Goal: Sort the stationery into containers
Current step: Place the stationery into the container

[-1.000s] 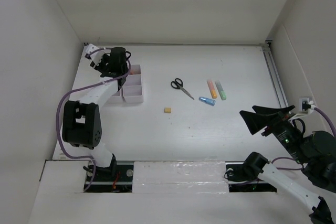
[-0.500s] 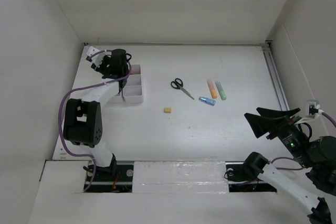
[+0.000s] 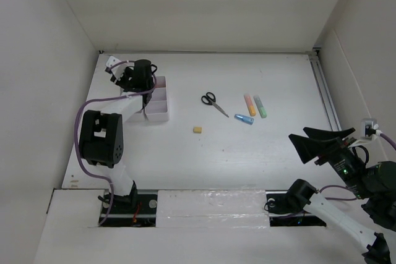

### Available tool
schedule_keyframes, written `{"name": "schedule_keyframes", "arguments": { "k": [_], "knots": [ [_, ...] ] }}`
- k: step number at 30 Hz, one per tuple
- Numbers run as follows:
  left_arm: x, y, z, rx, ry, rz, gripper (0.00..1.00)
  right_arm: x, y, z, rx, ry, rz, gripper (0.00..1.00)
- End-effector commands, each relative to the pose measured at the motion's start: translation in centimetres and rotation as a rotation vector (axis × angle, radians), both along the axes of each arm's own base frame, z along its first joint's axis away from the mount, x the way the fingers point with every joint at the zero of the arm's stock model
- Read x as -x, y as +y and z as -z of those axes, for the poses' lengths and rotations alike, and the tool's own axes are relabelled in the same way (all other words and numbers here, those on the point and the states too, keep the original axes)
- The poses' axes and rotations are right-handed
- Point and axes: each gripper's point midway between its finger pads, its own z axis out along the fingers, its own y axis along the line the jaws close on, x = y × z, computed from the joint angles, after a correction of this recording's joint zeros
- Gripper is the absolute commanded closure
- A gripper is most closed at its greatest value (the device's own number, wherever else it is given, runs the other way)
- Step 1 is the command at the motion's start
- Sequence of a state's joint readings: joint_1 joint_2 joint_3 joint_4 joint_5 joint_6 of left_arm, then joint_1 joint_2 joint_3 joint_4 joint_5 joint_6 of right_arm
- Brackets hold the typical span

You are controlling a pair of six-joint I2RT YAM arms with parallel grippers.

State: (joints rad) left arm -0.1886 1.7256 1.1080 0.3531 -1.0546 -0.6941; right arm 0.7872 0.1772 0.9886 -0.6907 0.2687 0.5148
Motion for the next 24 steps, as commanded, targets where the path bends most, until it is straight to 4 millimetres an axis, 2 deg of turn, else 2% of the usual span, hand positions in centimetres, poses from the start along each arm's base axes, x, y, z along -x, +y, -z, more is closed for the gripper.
{"name": "schedule_keyframes", "arguments": {
  "k": [1, 4, 7, 12, 18, 20, 22, 24],
  "knots": [
    [-0.2, 0.4, -2.0, -0.013, -0.042, -0.029, 1.0, 0.7, -0.6, -1.4, -0.016, -0.046, -0.008, 0.0],
    [-0.1, 0.5, -1.8, -0.022, -0.03, -0.043, 1.0, 0.9, -0.8, -1.5, -0.022, -0.052, -0.008, 0.0],
    [-0.1, -0.3, -1.4, -0.024, -0.003, -0.039, 1.0, 1.0, -0.7, -1.5, -0.021, -0.054, -0.017, 0.0],
    [-0.2, -0.7, -1.8, -0.028, -0.007, -0.038, 0.86, 1.0, -0.7, -1.5, -0.021, -0.054, -0.017, 0.0],
    [0.5, -1.0, -3.9, -0.007, -0.054, -0.033, 0.84, 1.1, -0.6, -1.5, -0.021, -0.055, -0.026, 0.0],
    [1.0, -0.8, -4.6, -0.005, -0.078, -0.045, 0.78, 1.3, -0.6, -1.9, -0.026, -0.062, -0.035, 0.0],
    [1.4, -0.5, -4.4, -0.018, -0.072, -0.052, 0.79, 1.3, -0.6, -1.9, -0.026, -0.062, -0.035, 0.0],
    [1.3, -0.5, -3.9, -0.028, -0.05, -0.05, 0.75, 1.3, -0.6, -1.9, -0.026, -0.062, -0.035, 0.0]
  ]
}}
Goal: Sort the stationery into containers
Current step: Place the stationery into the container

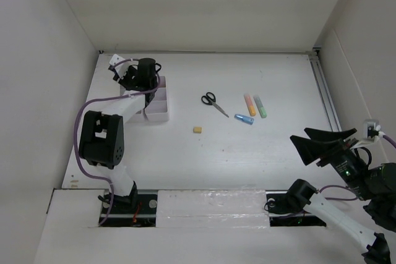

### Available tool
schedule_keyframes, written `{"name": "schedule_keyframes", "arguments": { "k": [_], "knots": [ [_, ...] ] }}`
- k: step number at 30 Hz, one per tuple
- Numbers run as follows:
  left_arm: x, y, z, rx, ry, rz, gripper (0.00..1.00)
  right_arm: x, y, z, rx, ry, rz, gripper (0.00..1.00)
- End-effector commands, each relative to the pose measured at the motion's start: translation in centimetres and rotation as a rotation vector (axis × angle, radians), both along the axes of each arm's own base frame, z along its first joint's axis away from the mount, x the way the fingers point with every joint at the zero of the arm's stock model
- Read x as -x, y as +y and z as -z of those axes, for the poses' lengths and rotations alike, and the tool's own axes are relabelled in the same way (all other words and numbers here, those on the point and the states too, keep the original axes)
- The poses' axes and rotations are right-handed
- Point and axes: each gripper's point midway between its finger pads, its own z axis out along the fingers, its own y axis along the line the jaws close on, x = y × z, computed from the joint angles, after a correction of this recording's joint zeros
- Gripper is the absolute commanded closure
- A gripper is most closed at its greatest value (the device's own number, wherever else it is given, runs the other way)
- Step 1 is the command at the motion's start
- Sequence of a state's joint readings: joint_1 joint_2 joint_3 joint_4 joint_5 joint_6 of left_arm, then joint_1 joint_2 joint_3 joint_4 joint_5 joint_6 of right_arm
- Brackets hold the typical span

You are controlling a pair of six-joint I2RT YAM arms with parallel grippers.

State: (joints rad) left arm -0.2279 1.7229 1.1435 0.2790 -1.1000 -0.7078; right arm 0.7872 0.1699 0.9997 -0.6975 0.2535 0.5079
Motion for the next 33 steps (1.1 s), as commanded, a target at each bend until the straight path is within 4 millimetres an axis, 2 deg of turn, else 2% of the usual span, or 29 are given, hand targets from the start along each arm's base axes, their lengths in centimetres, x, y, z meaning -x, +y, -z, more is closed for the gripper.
{"name": "schedule_keyframes", "arguments": {
  "k": [1, 5, 6, 8, 9, 10, 11, 12, 13, 16, 18, 20, 21, 22, 23, 24, 25, 27, 30, 31, 32, 33],
  "knots": [
    [0.9, 0.7, -3.5, -0.011, -0.071, -0.045, 0.66, 0.9, -0.5, -1.6, -0.025, -0.049, -0.021, 0.0],
    [0.6, 0.5, -3.5, -0.008, -0.064, -0.035, 0.62, 1.0, -0.3, -1.5, -0.023, -0.049, -0.03, 0.0],
    [0.4, 0.5, -3.3, -0.013, -0.059, -0.033, 0.68, 1.2, -0.5, -1.6, -0.03, -0.056, -0.03, 0.0],
    [0.2, 0.4, -3.8, -0.008, -0.079, -0.034, 0.71, 1.2, -0.5, -1.6, -0.03, -0.056, -0.03, 0.0],
    [0.1, 0.4, -3.2, -0.013, -0.06, -0.033, 0.78, 1.1, -0.6, -1.6, -0.031, -0.055, -0.021, 0.0],
    [0.0, 0.4, -3.5, -0.012, -0.061, -0.033, 0.82, 1.1, -0.6, -1.6, -0.031, -0.055, -0.02, 0.0],
    [-0.1, 0.3, -3.4, -0.008, -0.06, -0.022, 0.82, 1.1, -0.6, -1.6, -0.031, -0.055, -0.02, 0.0],
    [0.0, 0.3, -3.9, -0.005, -0.07, -0.022, 0.67, 1.1, -0.6, -1.6, -0.031, -0.055, -0.02, 0.0],
    [-0.1, 0.3, -4.3, -0.003, -0.081, -0.022, 0.62, 1.1, -0.6, -1.6, -0.031, -0.055, -0.02, 0.0],
    [0.5, 0.4, -5.4, 0.012, -0.102, -0.026, 0.63, 0.8, -0.3, -1.4, -0.024, -0.048, -0.021, 0.0],
    [1.2, 0.4, -7.2, 0.047, -0.149, -0.021, 0.6, 0.8, -0.3, -1.7, -0.033, -0.057, -0.02, 0.0],
    [1.8, 0.5, -10.0, 0.064, -0.191, -0.023, 0.43, 0.3, 0.1, -1.8, -0.025, -0.049, -0.021, 0.0],
    [2.7, 0.6, -9.1, 0.055, -0.098, -0.031, 0.19, 0.2, 0.3, -1.4, -0.018, -0.042, -0.021, 0.0],
    [2.7, 0.6, -11.7, 0.115, -0.183, -0.061, 0.08, -0.3, 0.7, -0.7, 0.009, -0.027, -0.02, 0.0],
    [3.2, 0.7, -12.2, 0.131, -0.175, -0.072, 0.0, -0.8, 1.0, -0.8, 0.014, -0.02, -0.011, 0.0],
    [4.4, 0.8, -12.0, 0.13, -0.101, -0.07, 0.0, -1.2, 1.4, 0.0, 0.032, -0.002, -0.011, 0.0],
    [4.2, 0.2, -12.8, 0.164, -0.104, -0.037, 0.0, -1.8, 1.8, 0.5, 0.045, 0.012, -0.002, 0.0],
    [5.2, -0.3, -13.7, 0.203, -0.094, 0.016, 0.0, -3.1, 2.6, 1.7, 0.069, 0.069, 0.02, 0.0],
    [5.4, -2.5, -11.9, 0.243, -0.016, 0.19, 0.0, -4.1, 2.8, 2.2, 0.074, 0.107, 0.055, 0.0],
    [5.9, -4.6, -13.3, 0.256, -0.067, 0.267, 0.0, -4.4, 2.7, 2.4, 0.08, 0.115, 0.072, 0.0],
    [6.4, -5.7, -13.3, 0.251, -0.067, 0.304, 0.0, -4.7, 2.3, 2.4, 0.071, 0.12, 0.104, 0.0],
    [7.0, -6.9, -12.3, 0.238, -0.039, 0.342, 0.0, -5.0, 2.1, 2.5, 0.077, 0.127, 0.125, 0.0]
  ]
}}
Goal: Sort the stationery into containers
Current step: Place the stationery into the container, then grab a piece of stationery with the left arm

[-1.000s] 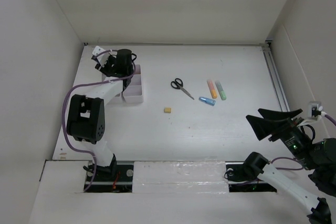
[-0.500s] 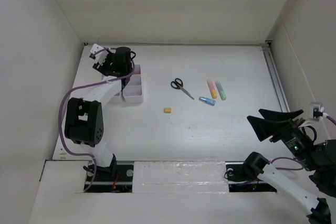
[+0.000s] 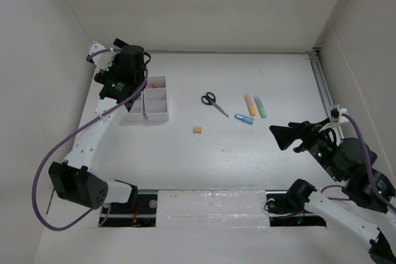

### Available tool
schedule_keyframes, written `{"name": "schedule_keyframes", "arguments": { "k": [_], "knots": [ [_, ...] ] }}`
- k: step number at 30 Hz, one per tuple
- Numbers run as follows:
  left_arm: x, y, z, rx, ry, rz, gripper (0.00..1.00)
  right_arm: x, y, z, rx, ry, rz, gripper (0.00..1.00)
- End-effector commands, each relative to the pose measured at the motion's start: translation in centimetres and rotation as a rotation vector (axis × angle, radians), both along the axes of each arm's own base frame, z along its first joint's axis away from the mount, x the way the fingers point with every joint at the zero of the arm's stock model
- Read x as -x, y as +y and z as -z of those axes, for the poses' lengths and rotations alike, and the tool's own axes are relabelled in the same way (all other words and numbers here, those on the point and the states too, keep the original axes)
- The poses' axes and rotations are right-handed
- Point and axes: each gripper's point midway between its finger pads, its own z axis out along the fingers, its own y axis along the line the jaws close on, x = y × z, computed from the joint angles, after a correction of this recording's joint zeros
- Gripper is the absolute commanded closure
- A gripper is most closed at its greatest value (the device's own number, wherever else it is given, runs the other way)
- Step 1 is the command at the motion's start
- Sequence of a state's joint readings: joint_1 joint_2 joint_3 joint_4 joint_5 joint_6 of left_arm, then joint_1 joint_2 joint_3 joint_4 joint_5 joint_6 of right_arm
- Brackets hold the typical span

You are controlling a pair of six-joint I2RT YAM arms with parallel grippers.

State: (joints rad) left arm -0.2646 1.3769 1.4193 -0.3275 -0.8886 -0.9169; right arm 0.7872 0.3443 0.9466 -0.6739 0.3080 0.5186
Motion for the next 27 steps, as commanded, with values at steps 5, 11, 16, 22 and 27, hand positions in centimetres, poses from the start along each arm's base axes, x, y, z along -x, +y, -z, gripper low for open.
{"name": "schedule_keyframes", "arguments": {
  "k": [5, 11, 16, 22, 27],
  "knots": [
    [4.4, -12.8, 3.2, -0.065, 0.135, 0.453, 0.0, -2.1, -0.5, 1.1, 0.043, 0.078, 0.121, 0.0],
    [6.9, -22.3, 11.9, -0.238, 0.373, 0.863, 0.0, -1.1, -1.1, 0.0, -0.043, 0.02, 0.107, 0.0],
    [7.8, -26.7, 17.2, -0.15, 0.489, 1.071, 0.0, -0.4, -0.7, -0.2, -0.073, -0.002, 0.059, 0.0],
    [8.3, -28.6, 22.2, -0.16, 0.676, 1.027, 0.0, -0.3, -0.6, 0.0, -0.054, 0.005, 0.049, 0.0],
    [10.1, -29.3, 25.9, -0.142, 0.767, 1.095, 0.04, 0.2, -0.7, 0.0, -0.051, -0.002, 0.027, 0.0]
  ]
}}
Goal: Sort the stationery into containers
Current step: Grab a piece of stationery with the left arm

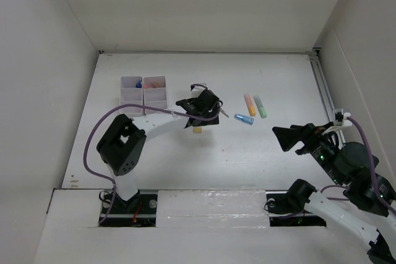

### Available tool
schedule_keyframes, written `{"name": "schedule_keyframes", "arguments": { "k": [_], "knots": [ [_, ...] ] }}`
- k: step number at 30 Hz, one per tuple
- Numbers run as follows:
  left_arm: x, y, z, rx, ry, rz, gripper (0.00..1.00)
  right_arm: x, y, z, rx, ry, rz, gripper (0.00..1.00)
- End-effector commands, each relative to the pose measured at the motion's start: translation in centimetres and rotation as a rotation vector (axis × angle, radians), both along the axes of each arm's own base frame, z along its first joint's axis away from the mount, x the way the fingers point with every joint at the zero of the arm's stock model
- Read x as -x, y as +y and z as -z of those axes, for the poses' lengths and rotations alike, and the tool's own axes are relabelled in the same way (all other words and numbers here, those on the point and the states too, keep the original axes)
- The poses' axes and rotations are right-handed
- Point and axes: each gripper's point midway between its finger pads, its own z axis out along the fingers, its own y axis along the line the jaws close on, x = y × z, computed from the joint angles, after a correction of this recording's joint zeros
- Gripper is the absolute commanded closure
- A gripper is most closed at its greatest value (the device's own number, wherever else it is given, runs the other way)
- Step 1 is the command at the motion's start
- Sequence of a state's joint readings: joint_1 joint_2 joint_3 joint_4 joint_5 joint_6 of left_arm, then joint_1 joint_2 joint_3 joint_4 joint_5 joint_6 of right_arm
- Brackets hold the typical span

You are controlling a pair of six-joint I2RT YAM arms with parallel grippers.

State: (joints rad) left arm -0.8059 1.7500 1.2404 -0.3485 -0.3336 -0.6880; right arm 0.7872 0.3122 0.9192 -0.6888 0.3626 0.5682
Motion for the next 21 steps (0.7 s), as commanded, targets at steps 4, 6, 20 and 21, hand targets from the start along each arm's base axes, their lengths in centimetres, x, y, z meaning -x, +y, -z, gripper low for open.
{"name": "schedule_keyframes", "arguments": {
  "k": [4, 6, 20, 21],
  "knots": [
    [2.4, 0.4, 3.2, 0.0, 0.088, 0.033, 0.06, 1.0, 0.3, -0.9, -0.024, -0.035, -0.056, 0.0],
    [2.6, 0.6, 4.2, -0.019, 0.106, 0.032, 0.06, 1.2, 0.4, -1.6, -0.046, -0.057, -0.068, 0.0],
    [2.4, 2.5, 7.6, -0.111, 0.155, -0.019, 0.22, 1.6, 0.7, -1.7, -0.057, -0.067, -0.096, 0.0],
    [2.4, 2.5, 7.6, -0.111, 0.155, -0.019, 0.25, 1.6, 0.7, -1.7, -0.057, -0.067, -0.096, 0.0]
  ]
}}
